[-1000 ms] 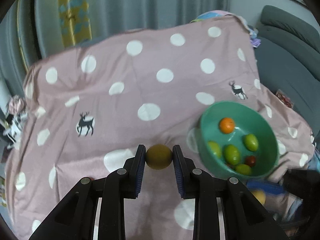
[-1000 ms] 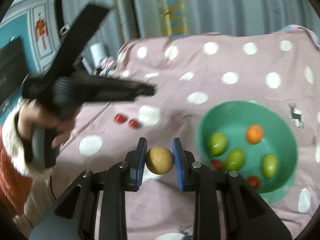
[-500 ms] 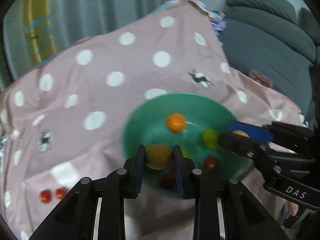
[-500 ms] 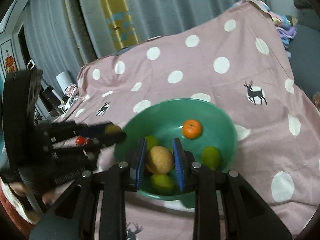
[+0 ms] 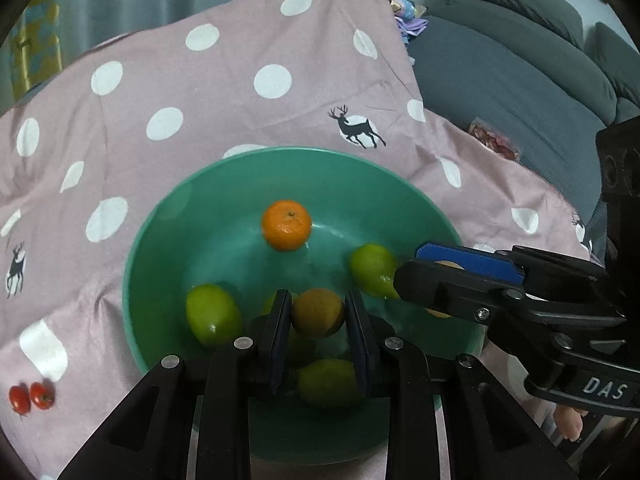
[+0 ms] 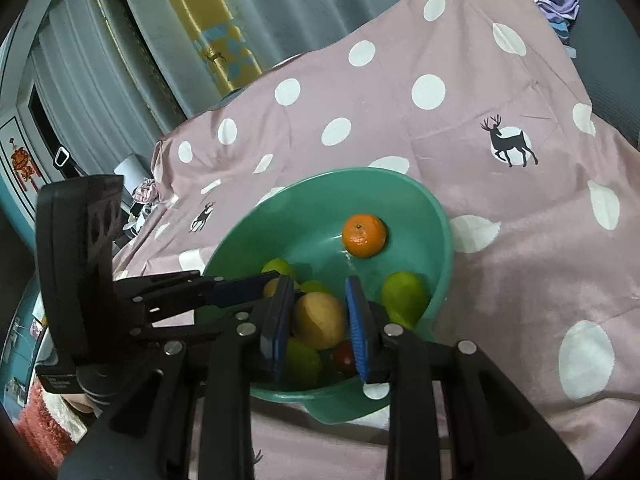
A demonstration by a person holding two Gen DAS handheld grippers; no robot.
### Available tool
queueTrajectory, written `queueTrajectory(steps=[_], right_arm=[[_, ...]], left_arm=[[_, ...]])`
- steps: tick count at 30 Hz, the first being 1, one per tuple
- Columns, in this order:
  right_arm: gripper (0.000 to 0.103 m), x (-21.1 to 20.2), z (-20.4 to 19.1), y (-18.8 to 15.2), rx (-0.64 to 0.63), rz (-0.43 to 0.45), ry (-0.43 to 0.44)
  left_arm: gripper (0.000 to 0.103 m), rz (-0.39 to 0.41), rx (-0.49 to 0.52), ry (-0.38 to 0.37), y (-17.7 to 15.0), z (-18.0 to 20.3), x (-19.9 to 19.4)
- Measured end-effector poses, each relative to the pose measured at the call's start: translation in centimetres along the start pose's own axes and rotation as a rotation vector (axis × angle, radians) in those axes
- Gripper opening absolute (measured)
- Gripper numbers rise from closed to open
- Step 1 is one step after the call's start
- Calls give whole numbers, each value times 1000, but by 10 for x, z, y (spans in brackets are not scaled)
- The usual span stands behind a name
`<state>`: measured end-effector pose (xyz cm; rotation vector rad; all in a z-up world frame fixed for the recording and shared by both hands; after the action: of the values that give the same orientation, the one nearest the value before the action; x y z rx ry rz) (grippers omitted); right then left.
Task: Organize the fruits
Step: 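Lower both yellow fruits into the teal bowl and open both grippers, then grasp a cherry tomato with the left gripper while the right gripper grasps the last one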
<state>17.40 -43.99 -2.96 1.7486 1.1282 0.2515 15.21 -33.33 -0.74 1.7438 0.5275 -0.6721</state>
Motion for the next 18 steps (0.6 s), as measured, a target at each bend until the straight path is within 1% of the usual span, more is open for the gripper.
queueTrajectory(steps=[4,6,7,8,9,10,11,12,14,17,18], right_arm=[[29,4,-1,0,-9,-15,-28],[33,5,-1,1,-11,-22,-54],[42,6,-1,1,-13,-28,-72],[57,6,-1,0,-15,-32,-87],[63,5,-2,0,-23,-28,-100],[73,3,-4,0,-35,-26,-105],[78,2,-7,0,-52,-31,-116],[79,1,-9,0,-64,-29,-125],[90,-4,-13,1,-82,-17,-152],[96,-11,-13,1,-87,-4,-148],[97,-13,-14,0,-86,-5,-158]], left_arm=[[29,3,-9,11,0,0,3],[31,-10,-6,39,0,0,5],[40,-22,-1,43,-1,0,6],[53,-32,4,45,-2,0,8],[60,-27,18,55,-2,1,7],[77,-20,24,72,-3,1,6],[85,-10,25,88,-4,0,4],[85,4,24,93,-4,-1,2],[85,25,23,87,-5,-3,-4],[85,9,23,66,-6,-6,-10],[85,6,26,55,-7,-7,-13]])
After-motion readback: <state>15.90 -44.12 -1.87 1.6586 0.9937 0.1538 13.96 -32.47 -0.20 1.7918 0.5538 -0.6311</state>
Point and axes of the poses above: each gripper's, at about its wrist camera, not at the fingertips, and x roughly the way its jaws point, z to its right, y to its top, the point moved 2 cm from there along x, roughly the way its jaws point, and after that the axes turned 12 degrees about y, right-handed, at the moved point
